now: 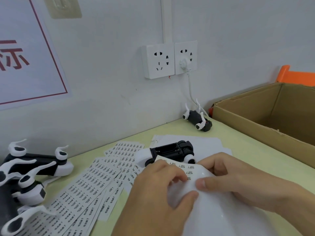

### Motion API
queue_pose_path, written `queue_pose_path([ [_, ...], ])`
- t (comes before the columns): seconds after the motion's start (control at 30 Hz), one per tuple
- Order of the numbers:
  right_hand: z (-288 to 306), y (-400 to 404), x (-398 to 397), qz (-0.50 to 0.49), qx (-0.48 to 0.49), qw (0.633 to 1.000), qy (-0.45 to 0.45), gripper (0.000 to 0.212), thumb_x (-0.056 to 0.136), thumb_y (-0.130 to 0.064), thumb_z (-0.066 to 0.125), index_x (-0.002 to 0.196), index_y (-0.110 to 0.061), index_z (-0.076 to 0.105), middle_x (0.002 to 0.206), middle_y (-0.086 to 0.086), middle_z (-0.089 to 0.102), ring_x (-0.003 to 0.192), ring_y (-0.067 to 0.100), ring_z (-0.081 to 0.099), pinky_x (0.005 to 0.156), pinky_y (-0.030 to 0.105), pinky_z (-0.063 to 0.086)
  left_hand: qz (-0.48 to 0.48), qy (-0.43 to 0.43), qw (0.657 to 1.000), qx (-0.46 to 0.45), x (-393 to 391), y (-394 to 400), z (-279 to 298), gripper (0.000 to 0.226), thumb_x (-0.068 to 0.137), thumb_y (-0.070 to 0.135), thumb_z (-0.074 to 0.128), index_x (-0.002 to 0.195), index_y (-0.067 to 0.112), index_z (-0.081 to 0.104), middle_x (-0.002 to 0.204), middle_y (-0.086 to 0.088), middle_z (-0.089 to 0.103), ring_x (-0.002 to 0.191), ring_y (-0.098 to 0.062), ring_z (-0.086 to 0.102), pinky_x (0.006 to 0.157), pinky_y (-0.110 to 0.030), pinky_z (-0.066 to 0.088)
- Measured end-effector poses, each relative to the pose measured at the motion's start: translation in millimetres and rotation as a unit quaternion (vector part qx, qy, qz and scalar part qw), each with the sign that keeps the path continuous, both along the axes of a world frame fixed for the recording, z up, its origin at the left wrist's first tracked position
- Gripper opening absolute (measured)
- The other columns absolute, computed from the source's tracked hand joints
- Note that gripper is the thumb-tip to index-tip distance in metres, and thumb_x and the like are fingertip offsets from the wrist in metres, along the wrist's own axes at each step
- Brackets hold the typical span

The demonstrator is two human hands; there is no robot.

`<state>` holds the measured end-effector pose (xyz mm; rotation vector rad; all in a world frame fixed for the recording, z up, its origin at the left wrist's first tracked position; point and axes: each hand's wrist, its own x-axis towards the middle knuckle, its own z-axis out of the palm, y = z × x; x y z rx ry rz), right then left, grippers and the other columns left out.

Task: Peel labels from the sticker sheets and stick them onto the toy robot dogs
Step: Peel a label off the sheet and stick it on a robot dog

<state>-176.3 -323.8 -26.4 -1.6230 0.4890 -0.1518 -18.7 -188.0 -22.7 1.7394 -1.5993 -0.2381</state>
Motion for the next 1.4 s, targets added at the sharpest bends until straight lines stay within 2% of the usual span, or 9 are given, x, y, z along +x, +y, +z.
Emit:
queue_pose_path([
  [0.17, -1.1, 7.8, 4.7, -0.041, -0.028, 0.998, -0.028, 0.031, 0.081, -0.030, 0.074, 0.096, -0.002, 0.074, 0.101, 0.027, 0.070, 0.085, 0.027, 0.068, 0.080, 0.040, 0.049, 0.012, 0.023, 0.999, -0.027, 0.9, 0.9, -3.6, 0.020, 0.065, 0.043, 0.065, 0.084, 0.038, 0.069, 0.094, 0.025, 0.064, 0.093, 0.001, 0.060, 0.073, -0.011, 0.047],
  [0.5, 2.4, 17.5, 7.9, -0.062, -0.100, 0.993, -0.031, 0.020, 0.080, -0.029, 0.074, 0.086, -0.011, 0.079, 0.086, 0.019, 0.075, 0.075, 0.021, 0.070, 0.068, 0.032, 0.051, 0.054, 0.018, 0.998, 0.001, -10.9, 5.3, 10.0, 0.044, 0.068, 0.047, 0.052, 0.105, 0.069, 0.042, 0.085, 0.033, 0.065, 0.078, -0.005, 0.069, 0.075, -0.024, 0.058],
  [0.63, 2.4, 19.4, 9.9, -0.066, -0.148, 0.987, -0.020, 0.031, 0.079, -0.035, 0.072, 0.083, -0.005, 0.076, 0.084, 0.024, 0.069, 0.069, 0.019, 0.064, 0.064, 0.036, 0.045, 0.074, 0.023, 0.996, 0.043, -15.3, 5.2, 9.2, 0.041, 0.069, 0.048, 0.047, 0.102, 0.070, 0.040, 0.075, 0.010, 0.073, 0.082, -0.010, 0.068, 0.078, -0.025, 0.057],
  [0.73, 2.2, 20.4, 10.3, -0.060, -0.158, 0.985, -0.018, 0.034, 0.080, -0.036, 0.071, 0.082, -0.002, 0.074, 0.082, 0.025, 0.068, 0.067, 0.018, 0.060, 0.062, 0.035, 0.043, 0.096, 0.050, 0.993, 0.051, -15.1, 5.3, 9.5, 0.025, 0.079, 0.042, 0.065, 0.090, 0.063, 0.059, 0.073, 0.017, 0.072, 0.083, -0.007, 0.068, 0.076, -0.023, 0.057],
  [0.83, 2.8, 20.2, 10.5, -0.048, -0.153, 0.987, -0.024, 0.025, 0.084, -0.029, 0.072, 0.084, -0.005, 0.077, 0.083, 0.023, 0.070, 0.069, 0.017, 0.061, 0.063, 0.035, 0.043, 0.114, 0.071, 0.989, 0.064, -12.7, 6.0, 6.2, 0.016, 0.080, 0.026, 0.075, 0.070, 0.039, 0.076, 0.069, 0.018, 0.071, 0.075, 0.003, 0.067, 0.071, -0.019, 0.057],
  [0.97, 3.3, 17.8, 9.2, -0.030, -0.141, 0.989, -0.021, 0.010, 0.086, -0.019, 0.073, 0.082, -0.011, 0.079, 0.074, 0.009, 0.071, 0.068, 0.011, 0.063, 0.062, 0.027, 0.046, 0.115, 0.093, 0.987, 0.067, -12.0, 6.6, 8.2, 0.021, 0.077, 0.019, 0.077, 0.064, 0.035, 0.076, 0.063, 0.022, 0.069, 0.066, 0.006, 0.067, 0.065, -0.009, 0.052],
  [1.07, 3.1, 15.9, 8.2, -0.023, -0.127, 0.991, -0.016, 0.017, 0.084, -0.023, 0.072, 0.084, -0.006, 0.076, 0.080, 0.021, 0.069, 0.071, 0.015, 0.062, 0.064, 0.032, 0.046, 0.112, 0.104, 0.986, 0.064, -11.4, 6.5, 9.7, 0.028, 0.076, 0.019, 0.079, 0.067, 0.044, 0.073, 0.066, 0.021, 0.070, 0.064, 0.003, 0.068, 0.061, -0.007, 0.048],
  [1.23, 3.2, 16.7, 8.3, -0.019, -0.122, 0.992, -0.015, 0.013, 0.083, -0.023, 0.072, 0.076, -0.012, 0.075, 0.070, 0.001, 0.066, 0.064, 0.012, 0.060, 0.059, 0.026, 0.045, 0.114, 0.094, 0.988, 0.048, -13.6, 6.9, 9.9, 0.030, 0.076, 0.017, 0.077, 0.069, 0.046, 0.072, 0.065, 0.022, 0.069, 0.063, 0.001, 0.068, 0.065, -0.010, 0.052],
  [1.4, 2.1, 16.9, 8.4, -0.023, -0.140, 0.990, -0.009, 0.018, 0.082, -0.026, 0.072, 0.082, -0.008, 0.075, 0.081, 0.018, 0.071, 0.071, 0.017, 0.064, 0.065, 0.036, 0.047, 0.112, 0.068, 0.991, 0.018, -16.3, 4.3, 6.2, 0.016, 0.075, 0.018, 0.076, 0.066, 0.031, 0.073, 0.064, 0.021, 0.068, 0.068, -0.002, 0.067, 0.070, -0.022, 0.057],
])
